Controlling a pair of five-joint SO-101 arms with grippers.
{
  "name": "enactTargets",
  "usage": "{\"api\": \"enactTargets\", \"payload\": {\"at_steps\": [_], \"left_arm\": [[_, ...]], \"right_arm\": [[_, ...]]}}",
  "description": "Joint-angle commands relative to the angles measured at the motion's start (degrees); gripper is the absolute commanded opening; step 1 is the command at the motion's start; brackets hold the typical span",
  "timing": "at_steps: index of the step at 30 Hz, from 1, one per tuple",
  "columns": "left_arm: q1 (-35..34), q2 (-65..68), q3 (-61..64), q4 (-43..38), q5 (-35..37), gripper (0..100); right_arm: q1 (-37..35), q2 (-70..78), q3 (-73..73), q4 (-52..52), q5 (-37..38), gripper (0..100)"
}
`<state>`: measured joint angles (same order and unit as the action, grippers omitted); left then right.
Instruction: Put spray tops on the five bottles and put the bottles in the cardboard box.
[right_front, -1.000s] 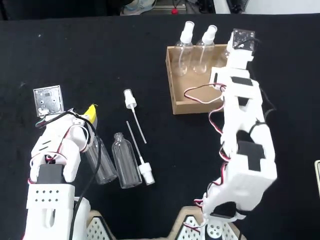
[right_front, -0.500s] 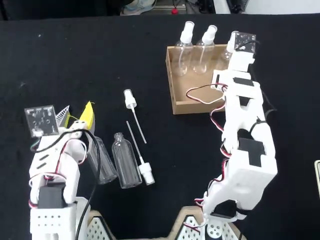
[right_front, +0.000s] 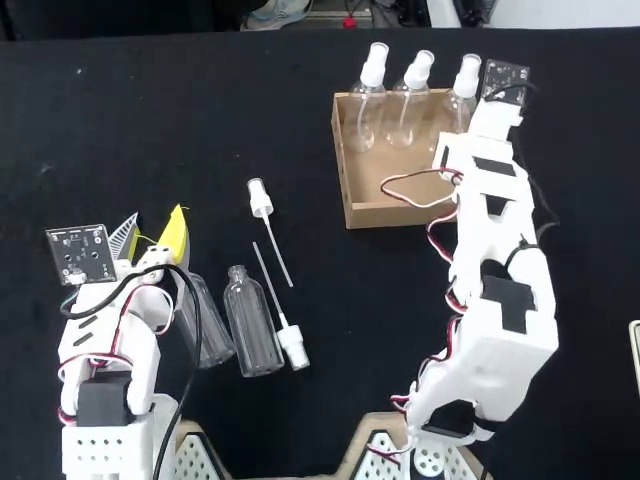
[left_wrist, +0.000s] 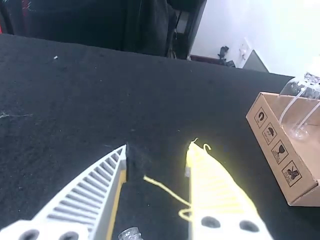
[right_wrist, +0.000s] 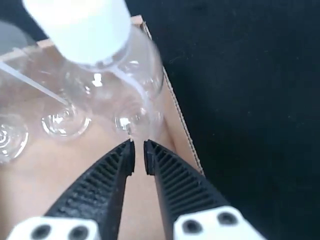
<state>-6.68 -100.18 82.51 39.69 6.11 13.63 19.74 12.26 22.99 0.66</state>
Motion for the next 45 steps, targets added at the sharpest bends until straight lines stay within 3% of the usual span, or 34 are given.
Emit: {"api": "enactTargets", "payload": {"at_steps": [1, 6, 45], "left_arm": [[-0.13, -0.7, -1.36, 0.35, 0.35, 19], [-0.13, -0.7, -1.36, 0.35, 0.35, 19], [-0.57, -0.88, -1.36, 0.09, 0.35, 19]], "right_arm": [[0.62, -0.84, 0.04, -1.23, 0.53, 1.1], [0.53, -1.19, -0.31, 3.25, 0.53, 1.1], [-0.35, 3.65, -0.57, -9.41, 0.44, 1.1]]}}
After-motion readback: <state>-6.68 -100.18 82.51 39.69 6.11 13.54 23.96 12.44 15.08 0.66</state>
